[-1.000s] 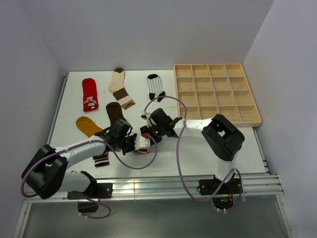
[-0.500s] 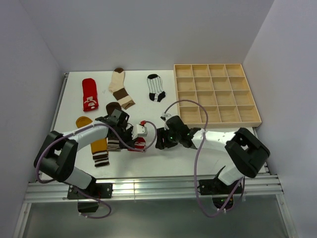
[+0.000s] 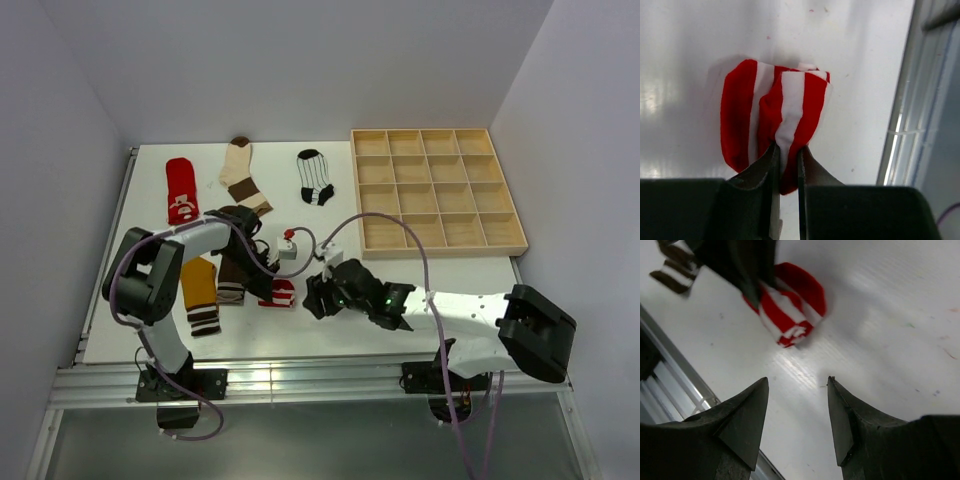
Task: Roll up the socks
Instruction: Roll the sock at the center of the board, then pick up the sock at the center of the board.
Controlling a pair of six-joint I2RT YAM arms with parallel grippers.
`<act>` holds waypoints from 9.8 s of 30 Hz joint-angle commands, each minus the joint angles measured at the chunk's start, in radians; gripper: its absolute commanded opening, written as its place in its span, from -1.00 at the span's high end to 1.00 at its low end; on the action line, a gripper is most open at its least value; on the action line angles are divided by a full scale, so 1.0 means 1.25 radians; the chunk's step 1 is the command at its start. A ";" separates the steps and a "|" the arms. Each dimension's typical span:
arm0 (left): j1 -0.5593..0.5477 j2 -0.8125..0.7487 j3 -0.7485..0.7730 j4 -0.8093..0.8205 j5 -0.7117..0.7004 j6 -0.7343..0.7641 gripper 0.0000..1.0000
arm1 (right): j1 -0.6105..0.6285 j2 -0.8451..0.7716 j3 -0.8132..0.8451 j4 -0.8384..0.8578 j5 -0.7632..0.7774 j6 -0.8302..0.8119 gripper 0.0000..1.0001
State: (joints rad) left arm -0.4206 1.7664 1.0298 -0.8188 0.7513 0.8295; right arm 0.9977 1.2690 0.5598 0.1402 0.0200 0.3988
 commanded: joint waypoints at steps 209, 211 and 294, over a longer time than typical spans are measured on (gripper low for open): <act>-0.195 -0.396 -0.373 0.251 -0.229 -0.040 1.00 | -0.140 0.074 0.073 -0.052 -0.098 0.097 -0.22; -0.186 -0.382 -0.360 0.240 -0.210 -0.033 0.99 | -0.140 0.001 0.020 -0.019 -0.063 0.109 -0.21; -0.054 0.047 -0.008 -0.183 -0.039 0.197 0.99 | 0.284 0.446 0.323 -0.057 0.333 -0.388 -0.24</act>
State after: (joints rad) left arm -0.4923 1.7702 1.0309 -0.9390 0.7441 1.0119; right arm 1.3769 1.8061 0.9348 0.1211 0.4725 -0.0761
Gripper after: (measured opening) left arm 0.303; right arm 0.624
